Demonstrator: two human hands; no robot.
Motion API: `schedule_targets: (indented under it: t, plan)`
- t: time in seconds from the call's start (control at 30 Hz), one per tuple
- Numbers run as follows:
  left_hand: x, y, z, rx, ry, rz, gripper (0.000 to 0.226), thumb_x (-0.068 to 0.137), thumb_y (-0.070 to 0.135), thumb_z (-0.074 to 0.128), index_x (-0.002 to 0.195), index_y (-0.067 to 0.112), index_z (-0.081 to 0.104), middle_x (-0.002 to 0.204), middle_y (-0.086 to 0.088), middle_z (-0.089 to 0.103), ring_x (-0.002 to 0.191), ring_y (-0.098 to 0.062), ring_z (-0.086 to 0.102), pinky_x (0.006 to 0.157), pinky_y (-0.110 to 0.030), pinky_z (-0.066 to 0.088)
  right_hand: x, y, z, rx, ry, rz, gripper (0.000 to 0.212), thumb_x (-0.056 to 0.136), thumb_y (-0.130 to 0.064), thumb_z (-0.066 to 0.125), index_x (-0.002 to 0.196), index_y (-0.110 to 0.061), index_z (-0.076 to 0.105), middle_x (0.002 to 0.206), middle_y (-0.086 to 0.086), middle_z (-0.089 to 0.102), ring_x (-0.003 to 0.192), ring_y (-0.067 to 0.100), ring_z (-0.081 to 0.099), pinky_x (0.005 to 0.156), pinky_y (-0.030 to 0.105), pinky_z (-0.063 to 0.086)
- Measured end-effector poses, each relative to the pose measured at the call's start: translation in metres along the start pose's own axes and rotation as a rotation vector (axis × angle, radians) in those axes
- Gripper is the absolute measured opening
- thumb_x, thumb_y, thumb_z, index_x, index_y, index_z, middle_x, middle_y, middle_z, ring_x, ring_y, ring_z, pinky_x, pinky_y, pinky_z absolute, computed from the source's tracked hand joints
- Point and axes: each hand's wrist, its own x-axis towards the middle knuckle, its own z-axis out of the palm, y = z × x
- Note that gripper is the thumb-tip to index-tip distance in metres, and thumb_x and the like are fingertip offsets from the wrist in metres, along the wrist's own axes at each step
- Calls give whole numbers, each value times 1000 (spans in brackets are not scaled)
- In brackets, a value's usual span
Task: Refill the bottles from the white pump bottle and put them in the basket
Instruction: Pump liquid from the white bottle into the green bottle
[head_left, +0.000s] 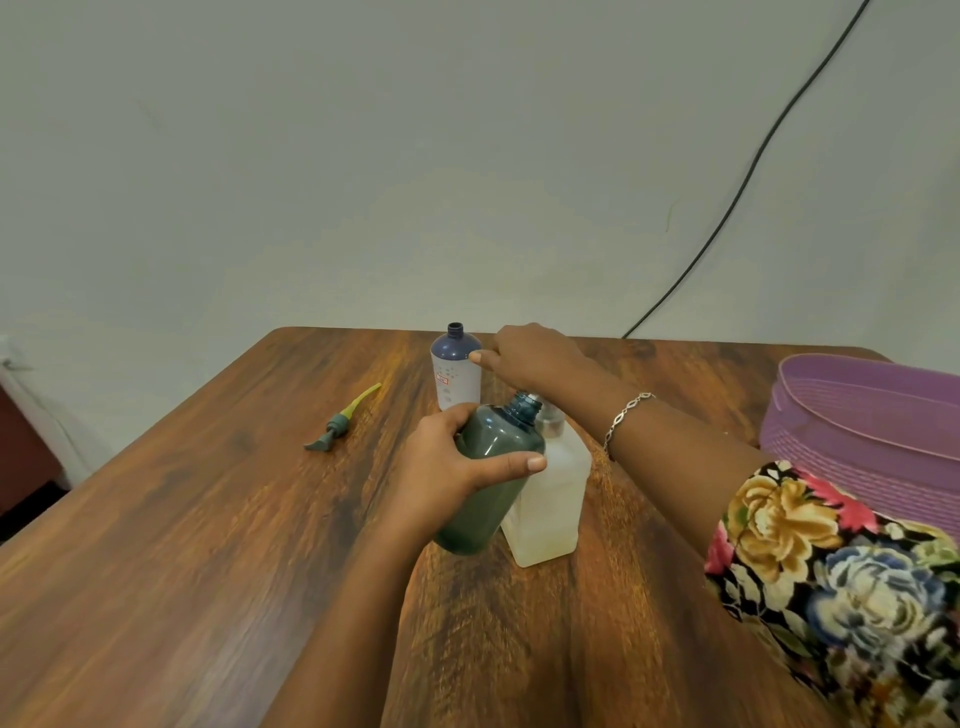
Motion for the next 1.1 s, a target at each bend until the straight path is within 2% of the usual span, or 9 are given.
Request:
schedule_targets:
  t: [0.13,0.23,0.33,0.4,0.6,0.7,0.8,0.93,1.1]
  plan:
    - [0,0,-1,-9,10,2,76,36,71,63,99,29,57,99,8,64,90,-10,61,75,-27,52,1,-1,-8,76,5,-35,44,97,-49,35,65,-20,36,64,-4,42,75,19,49,63,29,38]
    - [-1,-2,-1,-12,10,-3,79,35,71,62,102,31,53,99,13,60,92,-8,59,75,-23,51,1,-1,-14,107,43,-53,38,98,-45,36,80,-15,50,68,-3,47,77,20,51,68,31,39]
    - [-2,-2,-1,-17,1,-12,81,38,67,68,108,28,52,101,13,58,96,-8,57,73,-19,47,-3,0,-16,101,118,-65,38,99,-42,35,99,-12,59,84,1,55,81,20,52,69,32,39]
    - [-1,-1,-2,-29,-2,-13,81,41,63,71,111,28,52,104,13,58,99,-8,57,74,-18,46,-7,3,-19,152,151,-83,39,99,-40,37,103,-10,60,93,5,61,82,19,52,70,30,38]
    - [-1,-4,-7,-104,-26,-25,80,47,55,83,115,26,50,115,7,58,109,-15,55,87,-27,49,-17,3,-36,343,173,-168,32,100,-29,41,115,-7,59,111,8,62,89,13,49,72,24,33]
    - [-3,-7,-8,-148,-29,-31,85,40,57,76,115,27,51,117,6,59,110,-14,55,92,-32,50,-27,0,-39,426,180,-213,30,100,-23,41,118,-8,59,117,6,61,99,14,53,76,22,35]
    - [-3,-6,-8,-211,-32,-29,83,41,53,77,115,27,52,120,4,59,114,-17,55,98,-40,48,-38,-3,-42,481,209,-236,29,100,-20,40,121,-8,57,121,5,60,108,16,54,80,20,37]
    - [-5,-5,-12,-253,-22,-14,71,39,52,75,104,34,53,113,9,61,109,-12,57,97,-40,49,-50,-12,-50,543,246,-267,30,100,-18,41,125,-8,55,122,7,60,110,17,55,86,19,39]
    - [-8,-8,-19,-267,44,-8,74,41,54,76,109,34,53,116,9,61,110,-13,57,98,-43,48,-66,-31,-50,630,235,-309,33,100,-21,42,129,-11,52,127,3,57,113,15,54,88,18,40]
